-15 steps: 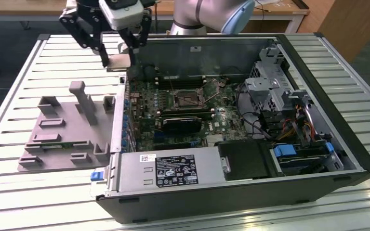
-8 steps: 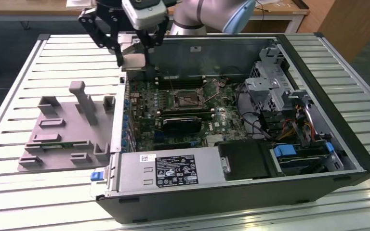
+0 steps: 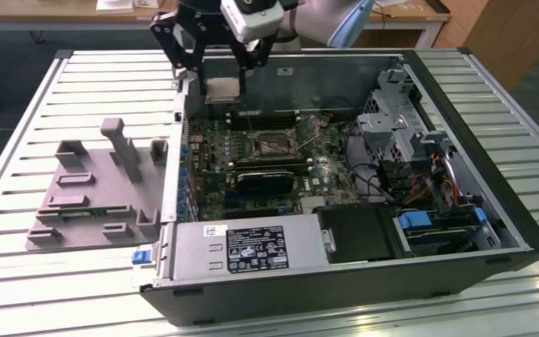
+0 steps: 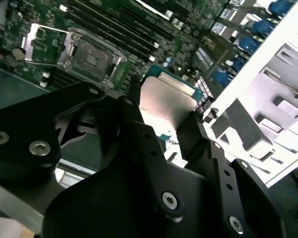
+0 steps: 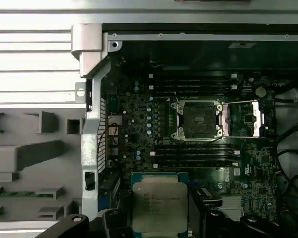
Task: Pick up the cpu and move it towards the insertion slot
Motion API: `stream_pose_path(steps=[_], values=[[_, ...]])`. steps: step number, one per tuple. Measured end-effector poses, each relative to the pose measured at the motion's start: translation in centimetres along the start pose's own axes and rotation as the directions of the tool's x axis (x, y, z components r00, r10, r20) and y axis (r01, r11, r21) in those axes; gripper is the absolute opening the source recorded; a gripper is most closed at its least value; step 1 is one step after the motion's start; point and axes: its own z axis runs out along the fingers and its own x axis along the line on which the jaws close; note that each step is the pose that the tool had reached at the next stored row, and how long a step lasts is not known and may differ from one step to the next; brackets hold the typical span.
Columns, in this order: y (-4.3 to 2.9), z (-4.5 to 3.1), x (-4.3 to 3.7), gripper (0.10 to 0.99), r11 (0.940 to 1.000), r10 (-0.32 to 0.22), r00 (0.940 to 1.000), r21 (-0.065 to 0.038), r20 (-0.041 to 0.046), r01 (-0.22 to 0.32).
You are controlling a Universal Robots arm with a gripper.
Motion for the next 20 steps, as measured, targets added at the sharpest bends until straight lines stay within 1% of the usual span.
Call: stream_pose_path(steps=[9,13,15,20], values=[[0.12,0.3,-4.11,0.537,1.0,0.0,1.0,0.0,-0.0063,0.0],[0.15,0.62,-5.46,0.537,1.0,0.0,1.0,0.0,-0.0088,0.0],[0.18,0.85,-6.01,0.537,1.0,0.0,1.0,0.0,-0.0098,0.0],[0.43,1.44,-7.06,0.537,1.0,0.001,0.9999,0.0,-0.0117,-0.001]])
